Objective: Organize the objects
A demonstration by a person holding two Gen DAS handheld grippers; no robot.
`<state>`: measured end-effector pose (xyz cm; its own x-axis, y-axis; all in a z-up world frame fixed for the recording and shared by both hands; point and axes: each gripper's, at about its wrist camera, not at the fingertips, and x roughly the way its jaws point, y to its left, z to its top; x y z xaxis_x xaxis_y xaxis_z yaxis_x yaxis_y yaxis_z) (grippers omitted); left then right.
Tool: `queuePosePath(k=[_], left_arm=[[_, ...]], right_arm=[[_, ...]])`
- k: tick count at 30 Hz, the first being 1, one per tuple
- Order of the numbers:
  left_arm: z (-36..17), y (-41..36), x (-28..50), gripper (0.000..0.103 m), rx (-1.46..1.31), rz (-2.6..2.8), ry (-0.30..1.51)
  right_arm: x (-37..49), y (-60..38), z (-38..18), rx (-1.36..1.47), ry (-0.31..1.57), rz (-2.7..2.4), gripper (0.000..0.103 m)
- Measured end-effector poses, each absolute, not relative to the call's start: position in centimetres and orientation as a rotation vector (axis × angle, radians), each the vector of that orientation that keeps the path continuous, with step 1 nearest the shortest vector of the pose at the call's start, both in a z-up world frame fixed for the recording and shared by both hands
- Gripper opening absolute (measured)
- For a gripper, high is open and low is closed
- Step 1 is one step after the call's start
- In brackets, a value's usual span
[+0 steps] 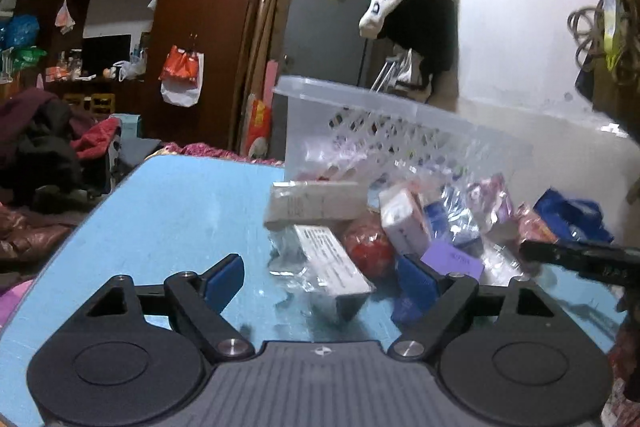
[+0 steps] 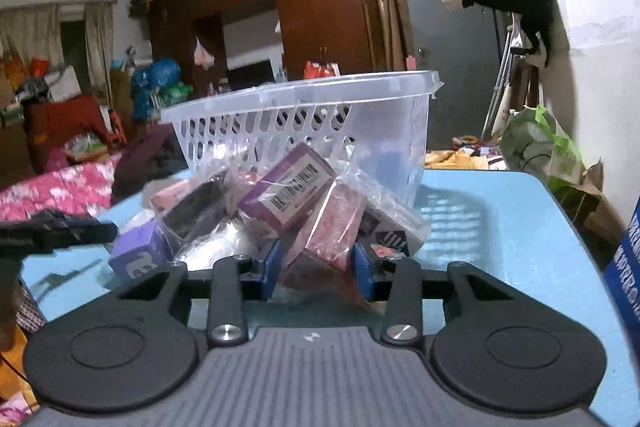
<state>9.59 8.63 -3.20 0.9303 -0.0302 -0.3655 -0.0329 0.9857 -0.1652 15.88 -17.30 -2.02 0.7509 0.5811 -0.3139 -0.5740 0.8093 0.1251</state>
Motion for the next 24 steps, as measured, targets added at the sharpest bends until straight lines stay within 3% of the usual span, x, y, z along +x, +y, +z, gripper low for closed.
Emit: queuePosePath(k=[3,4,6,7,24], left_arm=[[-3.8,8.5,10.1,0.072,-0.181,0.019,0.411],[-4.1,8.5,10.2,0.061,-0.180,0.025,0.419],[-4.7,8.3,10.2,0.052,-0.155,0.056,0.431],[-4.8,8.2,10.2,0.041,-0.138,0.059,0.429],[-5.1,7.6,6.7,0.040,-0.100,-0.029,0.256]], right_arm=[[14.8,-18.0,-2.4,0.038,0.327,0.620,0.039],[14.5,-18.2,-2.3,0.039,0.318,0.614,0.038],[13.7,-18.8,-2.1,0.052,0.296,0.608,0.037],[13.6,-18.9,-2.0,0.054,0.289,0.604,0.037],[12.0,-19.6,-1.9,0.062,0.261,0.602,0.034]])
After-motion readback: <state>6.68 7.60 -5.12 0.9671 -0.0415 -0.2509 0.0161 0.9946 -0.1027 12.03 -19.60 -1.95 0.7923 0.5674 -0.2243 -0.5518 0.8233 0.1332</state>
